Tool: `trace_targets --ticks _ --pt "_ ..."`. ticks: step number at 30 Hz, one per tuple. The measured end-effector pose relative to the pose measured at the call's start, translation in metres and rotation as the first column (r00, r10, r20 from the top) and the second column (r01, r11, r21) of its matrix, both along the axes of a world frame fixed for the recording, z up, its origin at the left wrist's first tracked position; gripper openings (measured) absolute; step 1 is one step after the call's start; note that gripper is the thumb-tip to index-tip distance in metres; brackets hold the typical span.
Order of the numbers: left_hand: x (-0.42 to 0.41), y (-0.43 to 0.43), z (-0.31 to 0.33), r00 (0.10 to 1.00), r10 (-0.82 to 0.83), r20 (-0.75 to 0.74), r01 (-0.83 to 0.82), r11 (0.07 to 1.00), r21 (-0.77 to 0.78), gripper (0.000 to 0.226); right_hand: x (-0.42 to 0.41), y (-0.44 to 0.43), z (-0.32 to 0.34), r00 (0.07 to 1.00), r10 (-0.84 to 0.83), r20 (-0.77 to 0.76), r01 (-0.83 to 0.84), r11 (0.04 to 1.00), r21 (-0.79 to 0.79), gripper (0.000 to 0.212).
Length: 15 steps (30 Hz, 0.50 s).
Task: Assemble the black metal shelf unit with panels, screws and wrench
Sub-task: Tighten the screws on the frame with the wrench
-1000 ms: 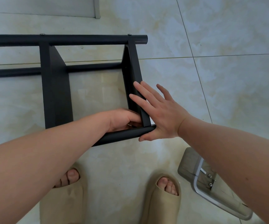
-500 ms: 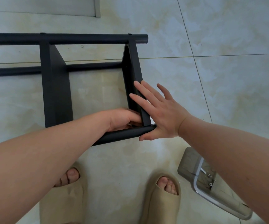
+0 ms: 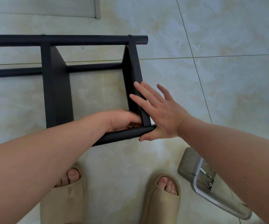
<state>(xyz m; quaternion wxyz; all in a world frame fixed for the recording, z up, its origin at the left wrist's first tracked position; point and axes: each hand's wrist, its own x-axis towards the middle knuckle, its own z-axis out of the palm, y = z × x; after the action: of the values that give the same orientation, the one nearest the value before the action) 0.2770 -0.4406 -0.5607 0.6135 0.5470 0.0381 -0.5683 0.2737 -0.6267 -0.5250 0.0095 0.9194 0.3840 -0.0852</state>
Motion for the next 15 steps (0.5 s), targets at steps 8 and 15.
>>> trace_targets --ticks 8,15 --pt "-0.0004 0.0007 -0.0055 0.996 0.089 0.017 -0.088 0.996 -0.028 0.017 0.0000 -0.0003 -0.0002 1.000 0.000 0.009 0.000 1.000 0.003 0.121" --pt "0.0006 -0.0005 -0.0013 0.998 0.059 0.009 -0.058 0.998 -0.034 0.012 0.0004 0.0001 0.0009 1.000 -0.001 0.005 0.001 1.000 -0.001 0.121"
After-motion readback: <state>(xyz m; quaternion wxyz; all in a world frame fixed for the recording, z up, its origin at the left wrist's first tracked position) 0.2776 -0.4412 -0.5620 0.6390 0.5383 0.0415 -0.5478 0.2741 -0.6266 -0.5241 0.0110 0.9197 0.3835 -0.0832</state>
